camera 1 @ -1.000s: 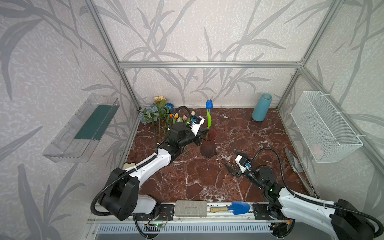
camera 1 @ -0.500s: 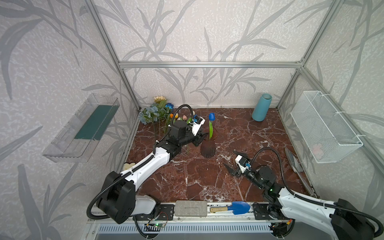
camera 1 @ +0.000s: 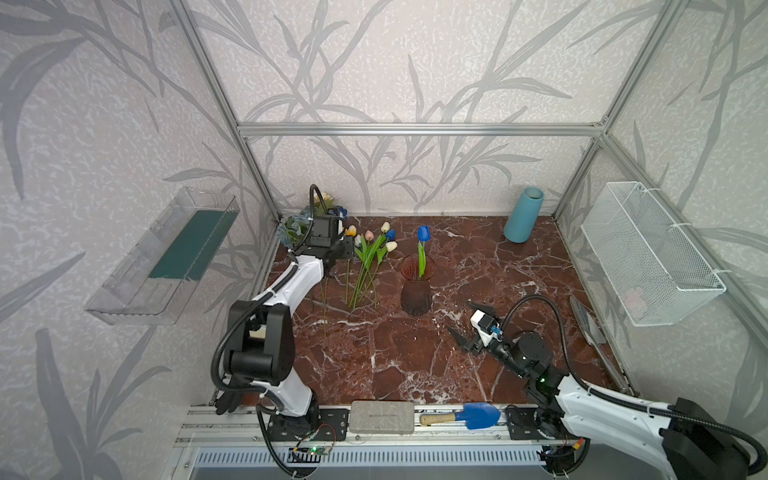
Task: Arrange the flowers into the vase
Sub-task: 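Move the left gripper back to the pile and grasp a yellow tulip stem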
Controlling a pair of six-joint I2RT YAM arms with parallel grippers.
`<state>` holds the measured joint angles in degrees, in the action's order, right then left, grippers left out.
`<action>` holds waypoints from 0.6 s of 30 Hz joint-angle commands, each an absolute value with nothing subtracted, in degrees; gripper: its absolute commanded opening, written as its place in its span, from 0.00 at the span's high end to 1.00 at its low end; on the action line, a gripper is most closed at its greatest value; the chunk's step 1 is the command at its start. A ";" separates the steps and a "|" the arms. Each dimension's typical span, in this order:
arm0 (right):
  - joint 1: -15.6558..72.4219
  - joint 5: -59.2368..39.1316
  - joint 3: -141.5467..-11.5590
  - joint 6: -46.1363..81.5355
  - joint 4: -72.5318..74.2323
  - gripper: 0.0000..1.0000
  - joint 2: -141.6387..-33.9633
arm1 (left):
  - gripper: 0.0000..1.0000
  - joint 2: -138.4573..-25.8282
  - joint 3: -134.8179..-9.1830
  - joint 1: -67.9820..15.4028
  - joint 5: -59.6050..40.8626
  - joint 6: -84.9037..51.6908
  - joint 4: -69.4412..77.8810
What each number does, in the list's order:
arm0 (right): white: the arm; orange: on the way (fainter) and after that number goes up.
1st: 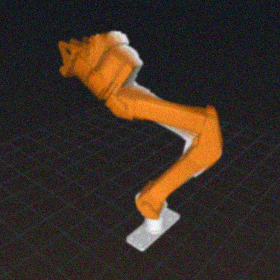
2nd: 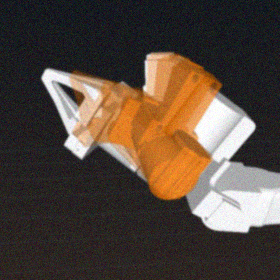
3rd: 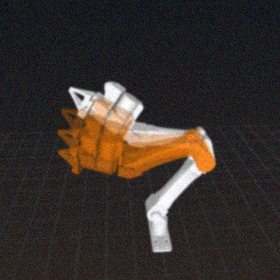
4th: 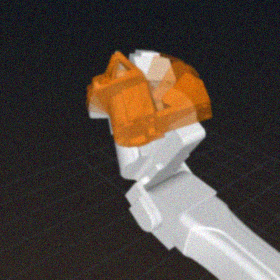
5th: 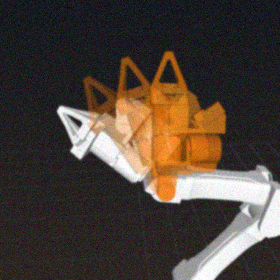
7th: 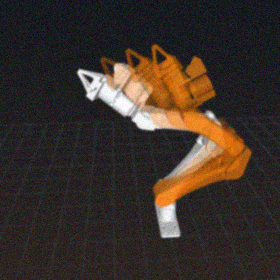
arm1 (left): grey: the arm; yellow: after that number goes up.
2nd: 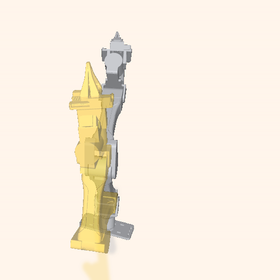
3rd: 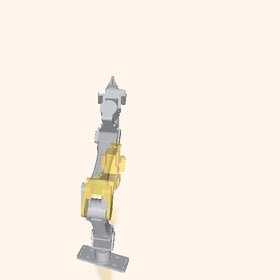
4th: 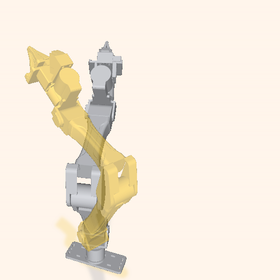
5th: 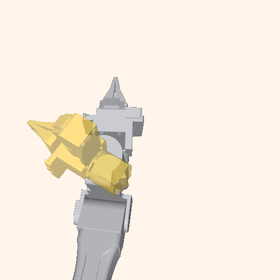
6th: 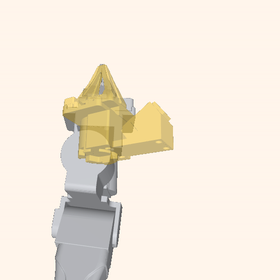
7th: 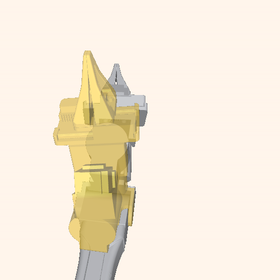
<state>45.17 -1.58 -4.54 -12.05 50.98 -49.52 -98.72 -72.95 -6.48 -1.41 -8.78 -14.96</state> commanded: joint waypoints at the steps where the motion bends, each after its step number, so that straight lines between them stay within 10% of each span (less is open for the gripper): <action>1: 45.44 -2.11 -5.50 -11.87 52.74 0.16 -49.53 | 0.48 -106.18 -80.15 -7.06 2.99 -9.78 -33.36; 18: 45.44 -3.00 -5.74 -12.48 51.35 0.16 -48.89 | 0.64 -126.85 -98.99 -7.07 3.44 -5.63 -44.97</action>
